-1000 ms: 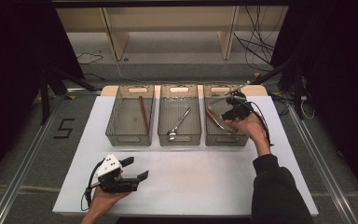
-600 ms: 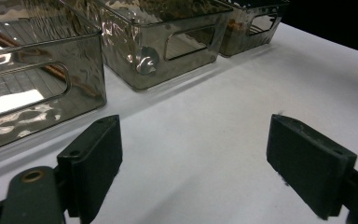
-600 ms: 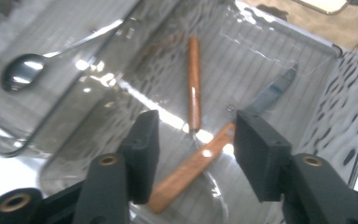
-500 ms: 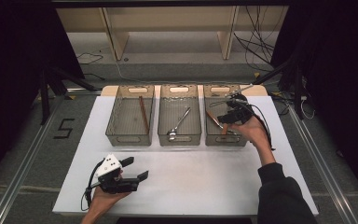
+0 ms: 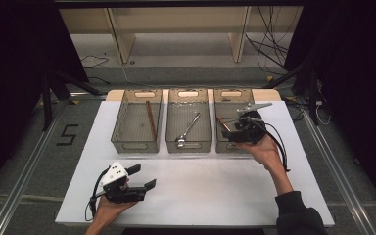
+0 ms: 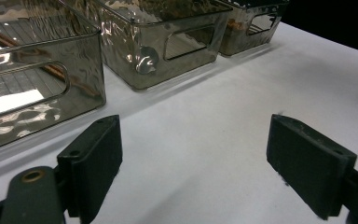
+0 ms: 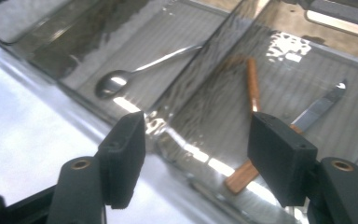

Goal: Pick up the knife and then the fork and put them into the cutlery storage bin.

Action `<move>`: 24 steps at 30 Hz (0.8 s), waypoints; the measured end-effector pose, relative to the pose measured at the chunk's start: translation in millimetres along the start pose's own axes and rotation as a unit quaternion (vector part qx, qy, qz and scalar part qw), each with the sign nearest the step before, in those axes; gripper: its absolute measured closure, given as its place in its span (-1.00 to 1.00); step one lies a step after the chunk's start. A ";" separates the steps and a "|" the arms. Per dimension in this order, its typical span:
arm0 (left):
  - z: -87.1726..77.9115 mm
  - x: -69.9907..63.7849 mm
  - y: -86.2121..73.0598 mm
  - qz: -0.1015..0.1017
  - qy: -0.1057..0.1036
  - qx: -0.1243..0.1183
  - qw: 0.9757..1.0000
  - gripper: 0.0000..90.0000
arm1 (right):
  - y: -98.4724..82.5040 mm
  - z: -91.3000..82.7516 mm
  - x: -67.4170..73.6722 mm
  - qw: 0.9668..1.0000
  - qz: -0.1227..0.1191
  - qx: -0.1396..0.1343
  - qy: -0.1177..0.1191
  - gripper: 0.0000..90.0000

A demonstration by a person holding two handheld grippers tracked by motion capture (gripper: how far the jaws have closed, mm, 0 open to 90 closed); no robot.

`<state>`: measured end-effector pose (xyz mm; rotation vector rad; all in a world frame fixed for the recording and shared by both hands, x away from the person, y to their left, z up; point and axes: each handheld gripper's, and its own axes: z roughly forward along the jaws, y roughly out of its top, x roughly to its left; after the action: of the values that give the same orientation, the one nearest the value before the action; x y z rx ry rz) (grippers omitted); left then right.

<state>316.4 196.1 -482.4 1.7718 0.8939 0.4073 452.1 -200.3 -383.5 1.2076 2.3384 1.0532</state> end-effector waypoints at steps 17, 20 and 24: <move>-1.5 0.3 -1.1 0.000 0.002 0.001 1.000 -0.60 | -57.3 -10.2 37.3 0.995 0.013 -0.069 0.075 -0.33; -2.0 -0.2 -0.9 -0.001 0.003 0.001 1.000 -0.60 | -66.6 -9.7 43.1 0.994 0.008 -0.073 0.081 -0.34; -2.3 -0.4 -1.1 0.000 0.003 0.002 1.000 -0.60 | -78.4 -9.9 48.6 0.993 0.003 -0.081 0.081 -0.36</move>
<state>314.2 197.5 -482.5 1.7764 0.8985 0.4106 372.4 -195.7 -430.8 1.1059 2.3138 1.3606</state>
